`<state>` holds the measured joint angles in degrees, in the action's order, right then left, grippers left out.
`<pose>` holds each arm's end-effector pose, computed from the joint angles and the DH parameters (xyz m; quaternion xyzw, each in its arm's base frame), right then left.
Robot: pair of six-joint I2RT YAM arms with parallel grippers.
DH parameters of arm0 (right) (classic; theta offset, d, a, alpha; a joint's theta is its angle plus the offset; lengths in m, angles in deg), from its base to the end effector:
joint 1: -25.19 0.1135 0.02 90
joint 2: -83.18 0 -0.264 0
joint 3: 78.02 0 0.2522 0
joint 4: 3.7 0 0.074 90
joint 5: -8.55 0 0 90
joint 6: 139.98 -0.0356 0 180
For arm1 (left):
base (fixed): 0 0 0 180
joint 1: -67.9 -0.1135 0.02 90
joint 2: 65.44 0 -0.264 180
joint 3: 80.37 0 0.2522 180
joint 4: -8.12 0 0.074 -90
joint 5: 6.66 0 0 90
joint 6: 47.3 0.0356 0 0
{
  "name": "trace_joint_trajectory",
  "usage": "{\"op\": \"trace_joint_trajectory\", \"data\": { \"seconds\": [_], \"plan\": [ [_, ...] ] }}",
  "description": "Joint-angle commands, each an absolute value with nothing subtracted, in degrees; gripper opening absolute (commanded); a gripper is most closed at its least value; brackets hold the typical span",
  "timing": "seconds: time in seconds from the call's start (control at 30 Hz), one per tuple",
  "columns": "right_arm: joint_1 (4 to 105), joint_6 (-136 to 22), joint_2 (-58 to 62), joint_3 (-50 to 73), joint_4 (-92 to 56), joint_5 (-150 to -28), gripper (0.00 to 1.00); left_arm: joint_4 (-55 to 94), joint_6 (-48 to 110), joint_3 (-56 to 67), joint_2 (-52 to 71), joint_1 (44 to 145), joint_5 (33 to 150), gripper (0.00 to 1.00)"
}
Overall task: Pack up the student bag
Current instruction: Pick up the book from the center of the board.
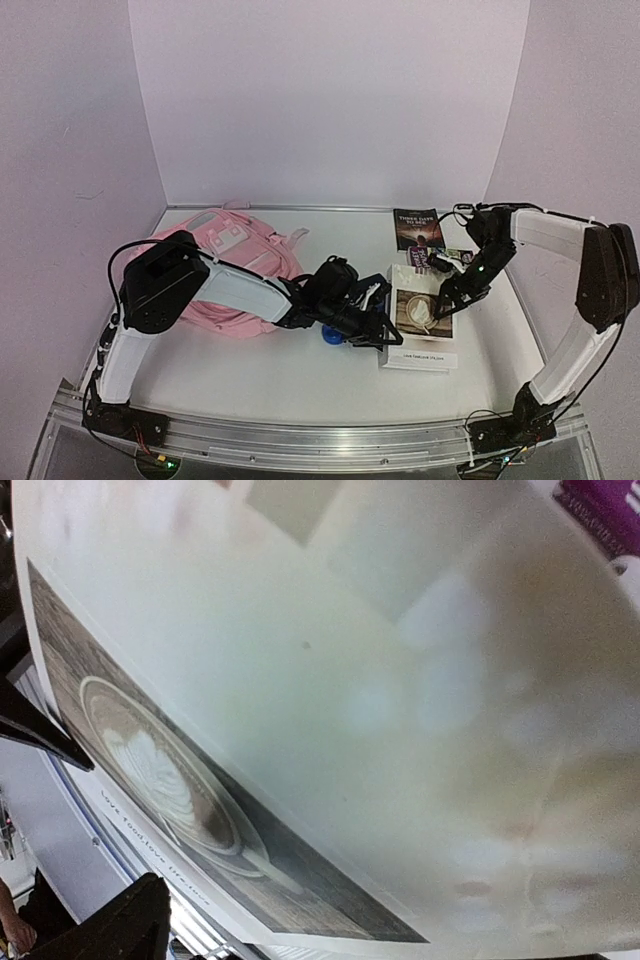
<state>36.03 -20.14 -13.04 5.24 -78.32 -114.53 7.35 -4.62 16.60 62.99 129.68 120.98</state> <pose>0.2898 0.0753 0.2156 -0.3388 0.8966 0.2774 0.0669 0.2112 -0.4395 0.1365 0.2619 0.7959 -0.5441 0.0433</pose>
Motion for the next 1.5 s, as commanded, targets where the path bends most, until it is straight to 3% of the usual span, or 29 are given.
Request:
{"op": "trace_joint_trajectory", "data": {
  "seconds": [0.0,0.33,0.7,0.97,1.47],
  "plan": [
    [35.03,-21.09,-8.39,10.97,-80.32,-122.14,0.98,-0.22,-3.48,13.40,55.45,128.59,119.40,0.21],
    [26.62,-22.42,-1.84,18.36,-81.53,-133.22,0.98,2.15,3.63,5.71,41.44,124.37,119.86,0.06],
    [30.08,-14.29,0.80,15.51,-87.89,-149.58,0.98,14.77,12.67,7.05,31.59,123.45,126.16,0.06],
    [32.17,-7.89,0.87,16.45,-93.81,-156.45,0.98,11.01,11.17,4.20,28.98,123.28,126.42,0.06],
    [31.07,-12.59,-3.64,19.64,-93.13,-162.65,0.98,4.15,7.59,-1.03,25.63,120.02,127.88,0.04]
  ]
}}
